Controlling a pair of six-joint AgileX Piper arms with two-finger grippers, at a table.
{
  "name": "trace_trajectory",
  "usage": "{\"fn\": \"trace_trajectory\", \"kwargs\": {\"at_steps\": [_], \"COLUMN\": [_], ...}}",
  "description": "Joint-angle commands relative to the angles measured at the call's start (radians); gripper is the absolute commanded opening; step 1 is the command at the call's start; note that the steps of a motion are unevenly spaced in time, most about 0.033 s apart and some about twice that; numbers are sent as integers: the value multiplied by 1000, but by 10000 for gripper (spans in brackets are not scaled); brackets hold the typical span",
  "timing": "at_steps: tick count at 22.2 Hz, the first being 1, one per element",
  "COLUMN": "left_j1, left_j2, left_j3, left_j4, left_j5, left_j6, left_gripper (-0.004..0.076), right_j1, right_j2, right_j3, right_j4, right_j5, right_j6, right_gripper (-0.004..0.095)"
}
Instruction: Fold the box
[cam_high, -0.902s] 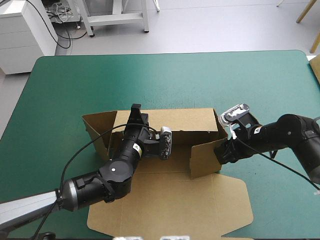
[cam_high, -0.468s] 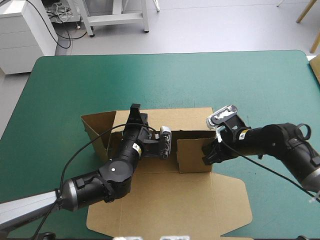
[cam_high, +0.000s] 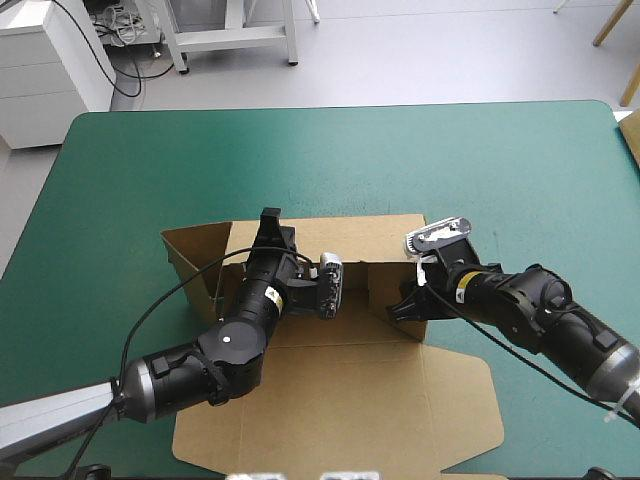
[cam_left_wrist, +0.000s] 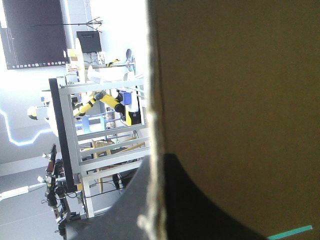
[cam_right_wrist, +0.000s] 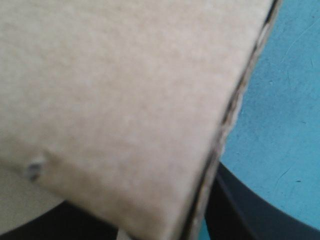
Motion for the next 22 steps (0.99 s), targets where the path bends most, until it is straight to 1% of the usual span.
{"fn": "trace_trajectory", "kwargs": {"at_steps": [1,4,5,6,9,11,12,14,17,18,19,22], "left_j1": [-6,-6,-6,-6,-6,-6,-6,-6,-43,-64,-101,-197], "left_j2": [-34,-34,-34,-34,-34,-34,-34,-34,-41,-44,-54,-95], "left_j3": [-24,-24,-24,-24,-24,-24,-24,-24,-24,-26,-26,-26], "left_j4": [43,43,43,43,43,43,43,43,45,45,45,45], "left_j5": [-1,-1,-1,-4,-8,-8,-10,-3,34,55,86,125], "left_j6": [-1,-1,0,0,0,5,5,5,3,3,3,-25], "left_gripper": [-8,-8,-8,-8,-8,11,49,153,345,383,404,404], "right_j1": [4,4,4,4,4,4,4,4,4,4,4,4], "right_j2": [-23,-23,-23,-23,-23,-23,-23,-23,-23,-23,-21,-21], "right_j3": [-1,-1,-1,-1,-1,-1,-1,-1,-1,-1,-1,-1], "right_j4": [0,8,8,10,12,0,0,-16,-104,-139,-171,-194], "right_j5": [-97,-97,-87,-87,-90,-93,-101,-131,-150,-150,-148,-148], "right_j6": [28,30,35,40,67,86,89,135,226,255,283,304], "right_gripper": [333,181,52,0,-16,-16,-16,-15,-15,-16,-16,-16]}}
